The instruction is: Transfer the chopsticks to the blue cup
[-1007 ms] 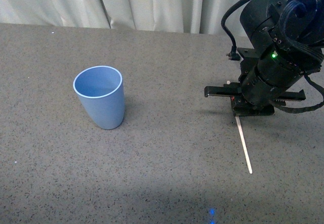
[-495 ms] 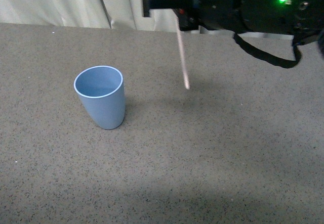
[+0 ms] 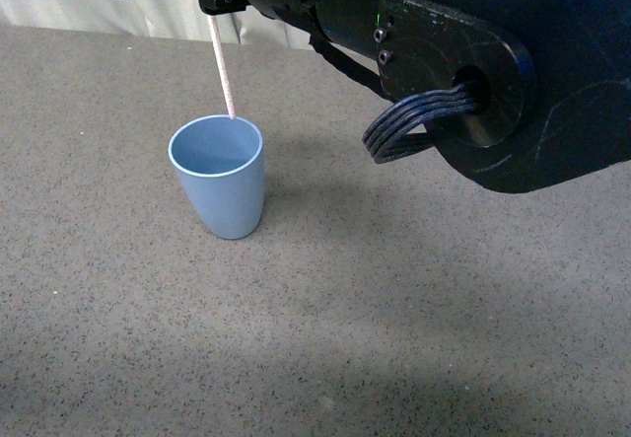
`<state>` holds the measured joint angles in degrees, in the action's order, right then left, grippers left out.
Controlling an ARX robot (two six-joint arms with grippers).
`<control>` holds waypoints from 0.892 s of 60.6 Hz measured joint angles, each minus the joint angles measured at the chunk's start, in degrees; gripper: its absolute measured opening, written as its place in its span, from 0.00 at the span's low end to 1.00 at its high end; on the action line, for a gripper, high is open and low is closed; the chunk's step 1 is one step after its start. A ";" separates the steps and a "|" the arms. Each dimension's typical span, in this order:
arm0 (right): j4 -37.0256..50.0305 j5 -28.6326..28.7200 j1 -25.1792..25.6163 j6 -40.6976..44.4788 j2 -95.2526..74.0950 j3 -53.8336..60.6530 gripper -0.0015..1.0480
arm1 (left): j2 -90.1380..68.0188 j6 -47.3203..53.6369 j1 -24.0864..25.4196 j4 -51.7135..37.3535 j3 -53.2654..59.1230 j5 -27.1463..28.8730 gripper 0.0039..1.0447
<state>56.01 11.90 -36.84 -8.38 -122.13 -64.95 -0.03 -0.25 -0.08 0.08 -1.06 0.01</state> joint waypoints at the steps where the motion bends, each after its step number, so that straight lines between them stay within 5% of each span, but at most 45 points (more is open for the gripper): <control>1: 0.02 0.02 -0.07 -0.04 -0.28 -0.07 0.01 | 0.00 0.00 0.00 0.00 0.00 0.02 0.94; 25: -2.51 -0.04 -0.85 -1.60 -5.01 -0.92 0.01 | 0.00 0.00 0.00 0.00 0.00 0.00 0.94; 54: -2.21 0.61 -0.02 -2.62 -4.13 -0.07 0.76 | 0.00 0.00 0.00 0.00 0.00 0.00 0.94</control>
<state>53.80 12.51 -36.86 -11.00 -126.26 -65.01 -0.03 -0.25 -0.08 0.08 -1.06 0.01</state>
